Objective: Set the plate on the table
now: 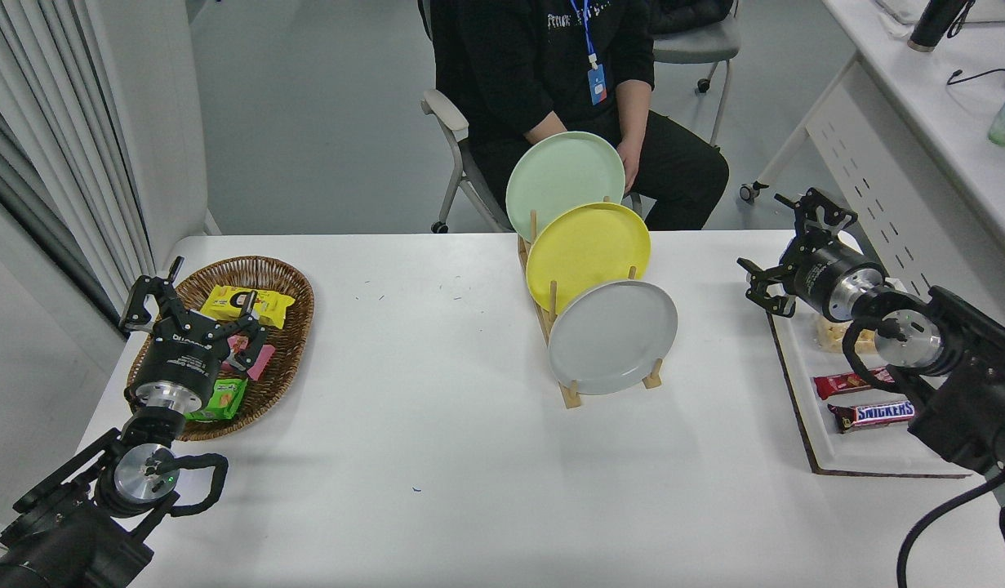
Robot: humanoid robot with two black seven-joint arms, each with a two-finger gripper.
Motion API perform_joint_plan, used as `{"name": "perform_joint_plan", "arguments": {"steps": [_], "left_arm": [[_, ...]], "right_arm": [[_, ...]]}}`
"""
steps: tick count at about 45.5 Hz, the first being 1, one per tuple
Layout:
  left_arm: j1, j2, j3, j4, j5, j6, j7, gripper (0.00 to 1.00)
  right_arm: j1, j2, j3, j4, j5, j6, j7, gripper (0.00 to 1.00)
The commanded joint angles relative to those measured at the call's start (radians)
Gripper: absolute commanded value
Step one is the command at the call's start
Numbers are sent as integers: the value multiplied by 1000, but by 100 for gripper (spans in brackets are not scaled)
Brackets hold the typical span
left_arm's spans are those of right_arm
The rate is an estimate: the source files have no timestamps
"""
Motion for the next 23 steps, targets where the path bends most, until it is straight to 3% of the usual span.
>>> {"name": "perform_joint_plan", "arguments": {"steps": [1, 10, 23], "left_arm": [[0, 0, 0, 0, 0, 0, 0, 98], [1, 0, 0, 0, 0, 0, 0, 98], [0, 0, 0, 0, 0, 0, 0, 98]], "right_arm": [[-7, -88, -129, 170, 64, -13, -15, 99], [-7, -197, -266, 371, 220, -25, -15, 99], [-45, -254, -306, 581, 230, -35, -15, 99]]}}
